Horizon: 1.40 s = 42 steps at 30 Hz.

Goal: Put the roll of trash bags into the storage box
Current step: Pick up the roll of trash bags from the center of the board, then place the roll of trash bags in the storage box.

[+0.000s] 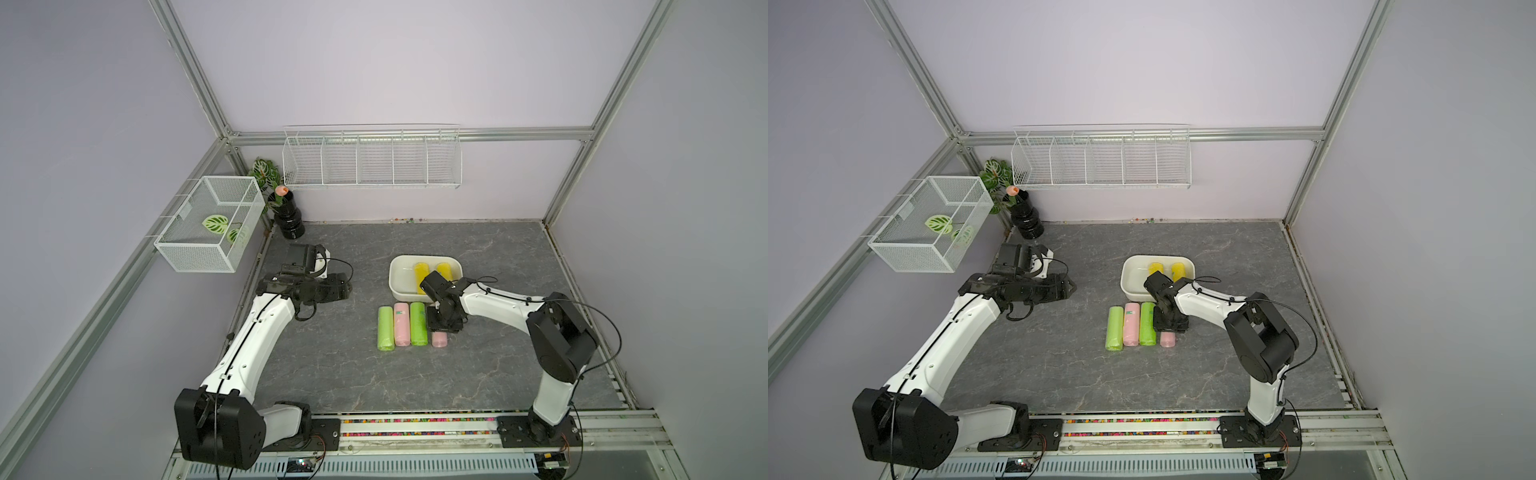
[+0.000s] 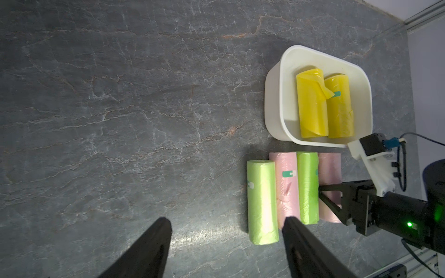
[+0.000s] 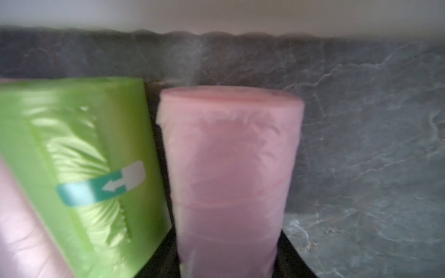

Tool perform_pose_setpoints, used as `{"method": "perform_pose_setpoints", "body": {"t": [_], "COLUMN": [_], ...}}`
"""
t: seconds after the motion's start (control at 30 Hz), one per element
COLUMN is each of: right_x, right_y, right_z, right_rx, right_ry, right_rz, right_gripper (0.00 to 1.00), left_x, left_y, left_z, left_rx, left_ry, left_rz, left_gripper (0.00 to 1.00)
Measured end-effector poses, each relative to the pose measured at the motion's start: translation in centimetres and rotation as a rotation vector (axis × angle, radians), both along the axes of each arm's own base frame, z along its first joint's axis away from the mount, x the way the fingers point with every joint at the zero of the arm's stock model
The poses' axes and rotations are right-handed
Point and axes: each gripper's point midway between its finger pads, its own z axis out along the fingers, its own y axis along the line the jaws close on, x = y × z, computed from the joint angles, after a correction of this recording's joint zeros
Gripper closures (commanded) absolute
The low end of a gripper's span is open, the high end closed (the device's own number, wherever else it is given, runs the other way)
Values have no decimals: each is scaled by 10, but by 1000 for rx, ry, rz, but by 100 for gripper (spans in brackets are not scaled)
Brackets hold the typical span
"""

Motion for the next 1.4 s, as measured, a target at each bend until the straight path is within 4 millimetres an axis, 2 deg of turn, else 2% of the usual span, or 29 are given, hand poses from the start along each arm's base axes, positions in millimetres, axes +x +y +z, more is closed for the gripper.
{"method": "perform_pose_setpoints", "body": {"t": [0.2,0.37,0.6,0.77,0.83,0.93,1.03,1.13,1.27,1.4], "right_x": [-5,-6,10,31,46,71,94,107,116,127], "right_y": [-6,-7,-2,11,24,45,66,82,92,89], "right_z": [26,69,143,169,173,170,159,144,123,102], "right_rx": [-12,-6,43,48,41,21,2,7,26,33], "right_ry": [-43,-126,-292,-368,-380,-378,-365,-334,-283,-234], "right_rz": [35,83,142,191,210,236,258,270,274,254], "right_gripper": [79,78,78,79,79,80,80,80,80,81], "left_x": [-1,-3,-3,-6,-8,-7,-8,-7,-7,-7], "left_y": [-8,-15,-19,-19,-19,-19,-19,-19,-19,-19], "left_z": [-6,-5,2,22,27,30,29,29,29,29], "left_rx": [-23,-54,-86,-96,-100,-104,-104,-104,-104,-104], "left_ry": [22,28,6,-71,-95,-108,-106,-109,-109,-110], "left_rz": [-48,-85,-104,-110,-115,-118,-118,-119,-118,-118], "left_gripper": [18,17,14,13,13,13,13,13,13,13]}}
